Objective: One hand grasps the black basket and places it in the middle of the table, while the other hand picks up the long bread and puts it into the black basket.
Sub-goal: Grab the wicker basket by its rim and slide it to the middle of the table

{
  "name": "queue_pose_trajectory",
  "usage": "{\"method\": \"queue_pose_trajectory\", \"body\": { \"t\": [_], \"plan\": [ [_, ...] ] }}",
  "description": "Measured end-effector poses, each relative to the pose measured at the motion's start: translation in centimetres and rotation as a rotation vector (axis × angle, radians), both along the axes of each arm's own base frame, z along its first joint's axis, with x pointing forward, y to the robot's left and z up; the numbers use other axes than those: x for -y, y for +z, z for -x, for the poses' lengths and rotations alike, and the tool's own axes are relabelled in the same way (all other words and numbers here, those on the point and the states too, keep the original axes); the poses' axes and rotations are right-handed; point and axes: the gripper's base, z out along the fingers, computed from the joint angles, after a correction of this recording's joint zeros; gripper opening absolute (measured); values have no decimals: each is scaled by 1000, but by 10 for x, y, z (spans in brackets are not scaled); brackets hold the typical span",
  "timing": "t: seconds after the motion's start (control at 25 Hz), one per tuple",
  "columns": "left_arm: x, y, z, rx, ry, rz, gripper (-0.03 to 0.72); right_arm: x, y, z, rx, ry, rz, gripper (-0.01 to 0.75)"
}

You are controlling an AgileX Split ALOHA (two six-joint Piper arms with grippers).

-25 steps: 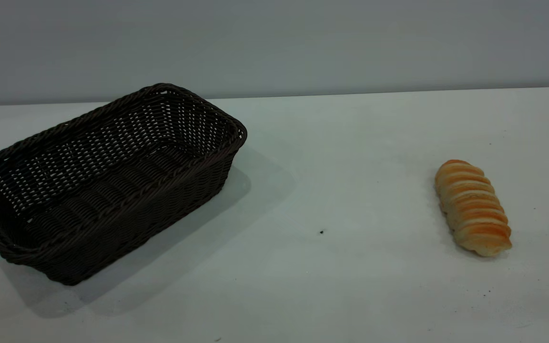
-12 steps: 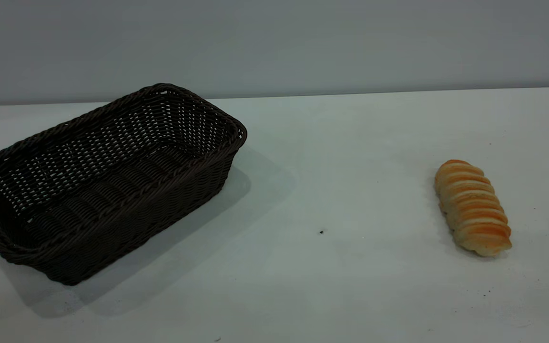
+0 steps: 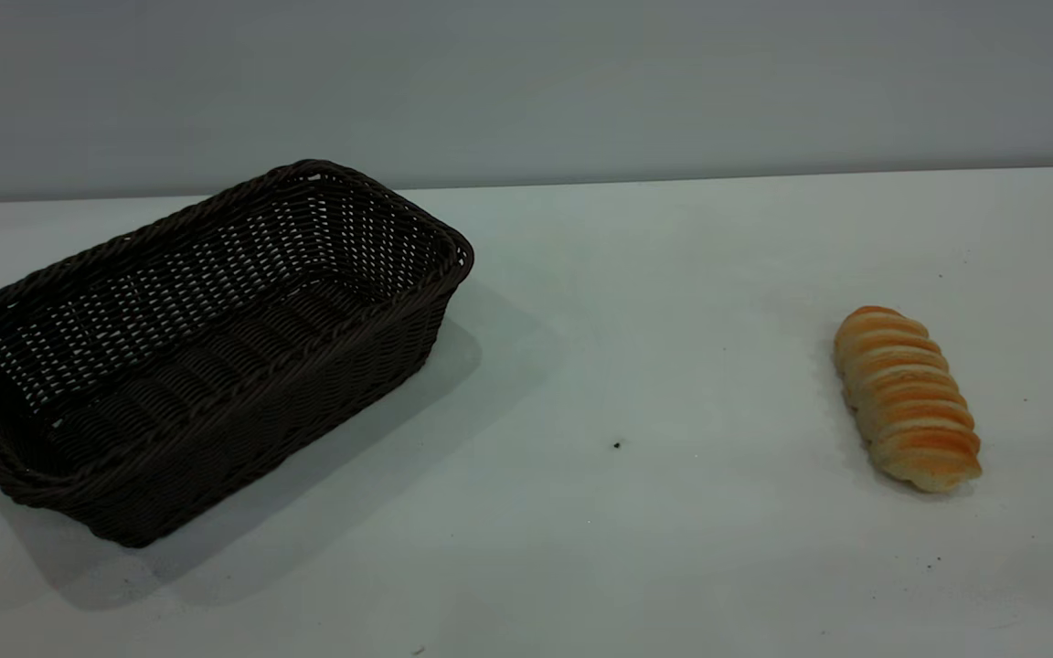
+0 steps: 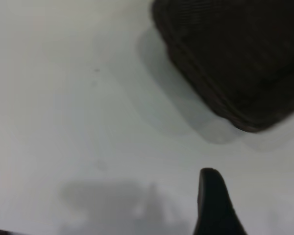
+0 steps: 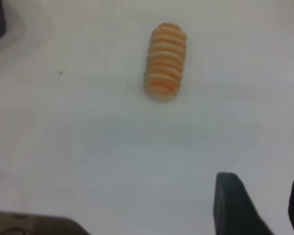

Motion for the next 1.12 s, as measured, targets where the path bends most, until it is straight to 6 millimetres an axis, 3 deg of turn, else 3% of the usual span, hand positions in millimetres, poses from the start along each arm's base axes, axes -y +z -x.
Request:
{"method": "queue_pose_trajectory", "body": {
  "t": [0.36,0.52,0.88,1.12],
  "plan": [
    [7,-46,-66,-182,71,-10,489,-6,16,-46,-122,-24,57,287],
    [11,-53,-90,-231,82,-10,489,-9,18,-63,-173,-22,70,304],
    [17,-54,-151,-350,206,-6,489,-11,16,-67,-195,-19,65,313],
    [11,-78,-171,-565,360,51,489,-11,16,-67,-195,-13,69,315]
  ]
}}
